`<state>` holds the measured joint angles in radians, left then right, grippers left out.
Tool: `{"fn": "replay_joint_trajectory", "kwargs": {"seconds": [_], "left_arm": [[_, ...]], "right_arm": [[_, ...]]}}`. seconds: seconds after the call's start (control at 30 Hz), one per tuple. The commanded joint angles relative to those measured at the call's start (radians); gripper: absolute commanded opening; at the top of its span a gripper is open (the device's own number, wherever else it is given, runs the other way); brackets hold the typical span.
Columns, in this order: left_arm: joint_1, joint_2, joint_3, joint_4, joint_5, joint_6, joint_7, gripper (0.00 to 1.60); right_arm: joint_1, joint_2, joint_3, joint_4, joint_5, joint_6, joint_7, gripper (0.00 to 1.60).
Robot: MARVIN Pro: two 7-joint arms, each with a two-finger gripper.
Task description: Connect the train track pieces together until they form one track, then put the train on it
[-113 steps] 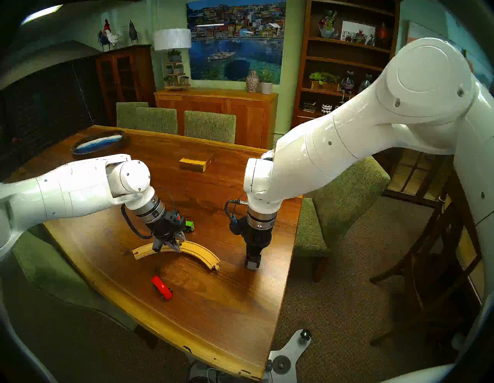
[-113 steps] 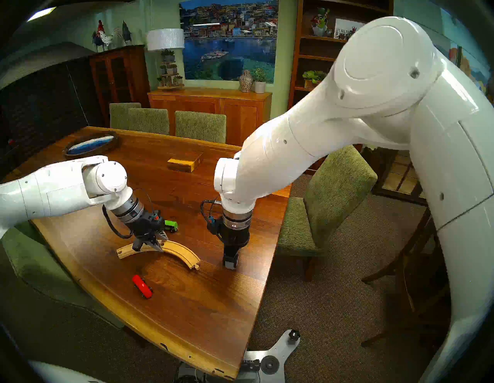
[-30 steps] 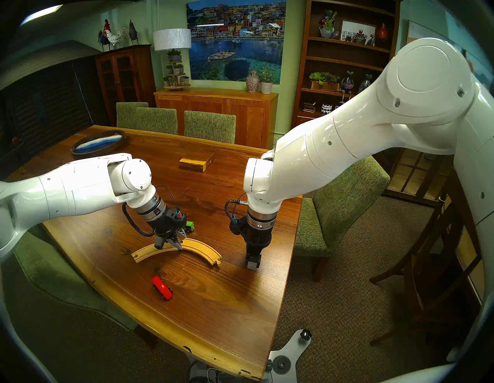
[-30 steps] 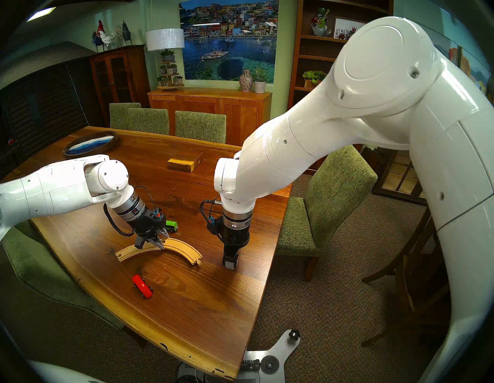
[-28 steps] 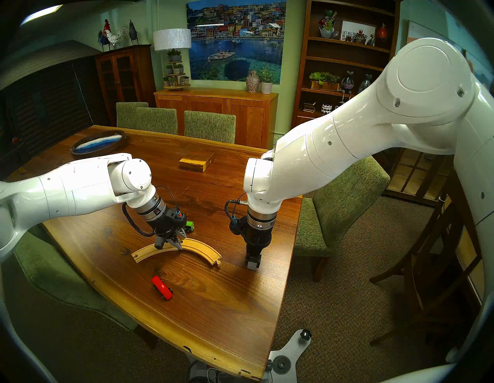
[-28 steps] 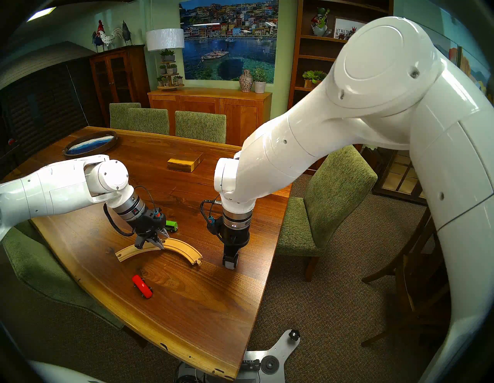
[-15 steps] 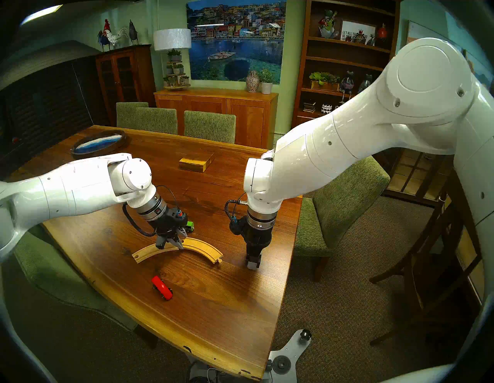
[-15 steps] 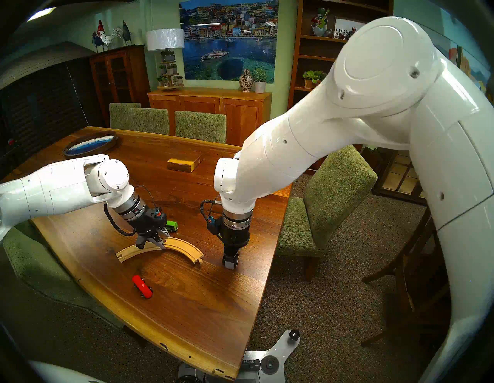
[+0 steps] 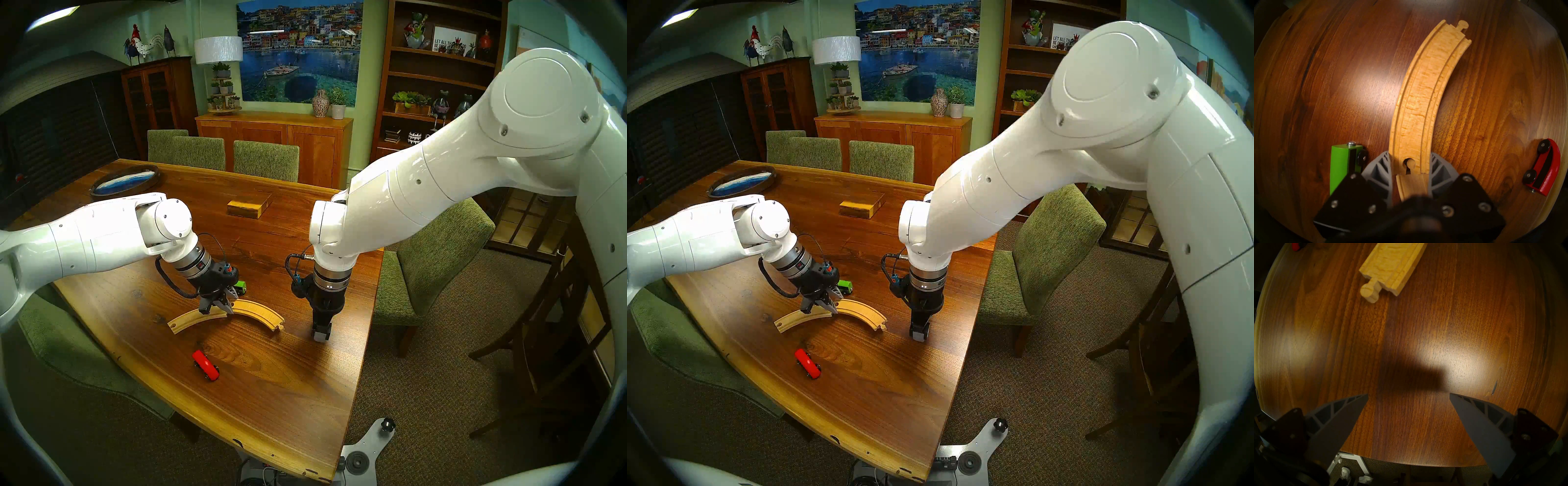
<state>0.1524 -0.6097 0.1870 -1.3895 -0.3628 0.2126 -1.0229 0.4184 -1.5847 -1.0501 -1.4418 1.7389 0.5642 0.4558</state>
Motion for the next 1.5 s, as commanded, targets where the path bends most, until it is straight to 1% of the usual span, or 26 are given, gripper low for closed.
{"fn": "replay_joint_trajectory", "kwargs": {"seconds": [0.0, 0.77, 1.47], "left_arm": [[-0.035, -0.006, -0.025, 0.003, -0.001, 0.006, 0.002, 0.00], [-0.035, -0.020, -0.024, 0.015, -0.010, 0.048, -0.015, 0.00], [-0.028, -0.036, -0.022, 0.024, -0.013, 0.076, -0.003, 0.00]], "right_arm": [[0.022, 0.006, 0.008, 0.005, 0.002, 0.001, 0.001, 1.60], [0.022, 0.006, 0.008, 0.005, 0.002, 0.001, 0.001, 1.60], [0.022, 0.006, 0.008, 0.005, 0.002, 0.001, 0.001, 1.60]]}}
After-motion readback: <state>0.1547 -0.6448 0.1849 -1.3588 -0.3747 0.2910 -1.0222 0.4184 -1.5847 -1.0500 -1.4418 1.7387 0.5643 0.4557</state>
